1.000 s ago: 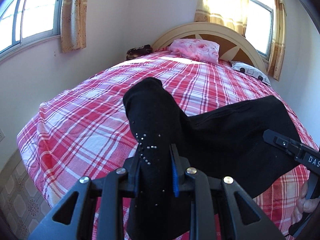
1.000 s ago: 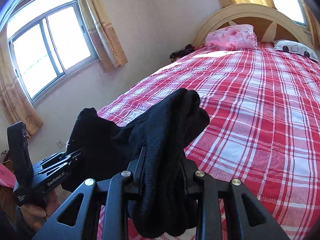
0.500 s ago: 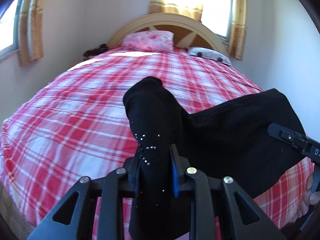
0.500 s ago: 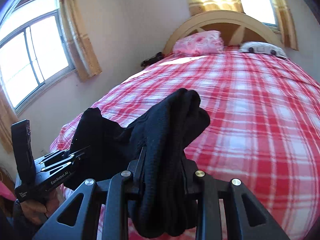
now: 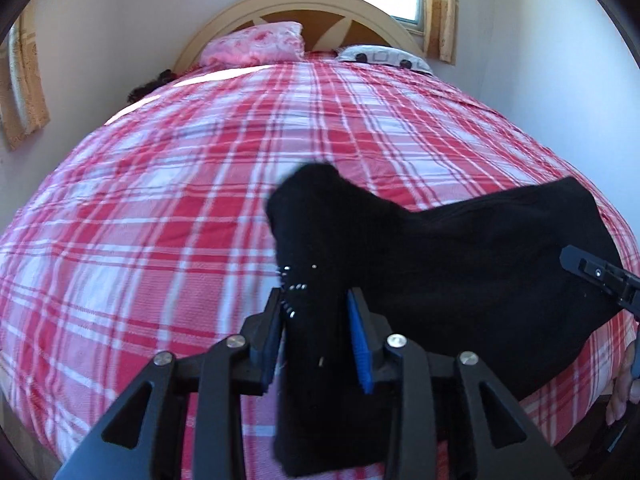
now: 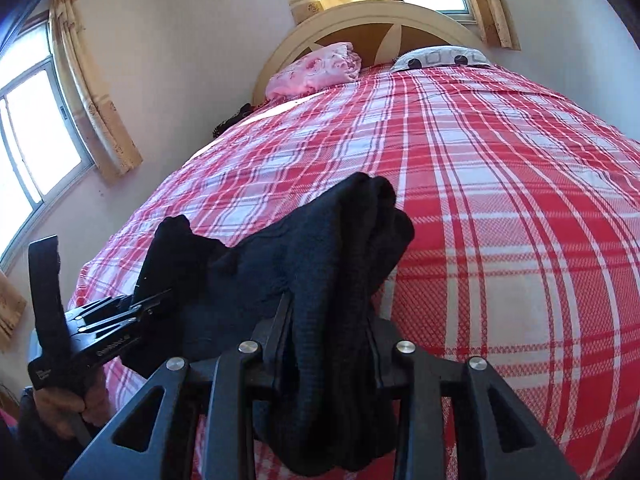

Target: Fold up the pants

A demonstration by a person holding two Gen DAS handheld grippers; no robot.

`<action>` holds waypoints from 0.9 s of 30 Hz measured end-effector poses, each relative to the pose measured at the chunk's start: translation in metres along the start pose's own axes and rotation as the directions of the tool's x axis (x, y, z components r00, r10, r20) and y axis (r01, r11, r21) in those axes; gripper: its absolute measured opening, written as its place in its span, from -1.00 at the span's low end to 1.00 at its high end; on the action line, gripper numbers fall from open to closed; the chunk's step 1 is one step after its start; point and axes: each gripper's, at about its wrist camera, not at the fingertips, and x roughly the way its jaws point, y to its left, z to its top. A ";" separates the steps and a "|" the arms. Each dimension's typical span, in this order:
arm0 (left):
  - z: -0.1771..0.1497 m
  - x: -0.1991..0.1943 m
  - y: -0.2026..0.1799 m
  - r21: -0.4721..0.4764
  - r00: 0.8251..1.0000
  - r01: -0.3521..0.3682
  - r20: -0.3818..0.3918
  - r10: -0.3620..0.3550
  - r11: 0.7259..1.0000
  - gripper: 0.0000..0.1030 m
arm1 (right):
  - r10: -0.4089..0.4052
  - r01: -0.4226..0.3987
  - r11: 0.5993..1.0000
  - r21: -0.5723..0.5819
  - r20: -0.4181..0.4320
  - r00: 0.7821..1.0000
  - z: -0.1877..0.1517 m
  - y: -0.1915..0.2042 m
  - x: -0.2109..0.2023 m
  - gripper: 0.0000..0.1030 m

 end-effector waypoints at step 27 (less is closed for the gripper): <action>0.021 -0.025 0.048 -0.078 0.986 -0.141 0.084 0.147 0.987 0.33 | -0.002 0.010 0.998 -0.055 0.151 0.989 0.041 0.005 -0.004 -0.48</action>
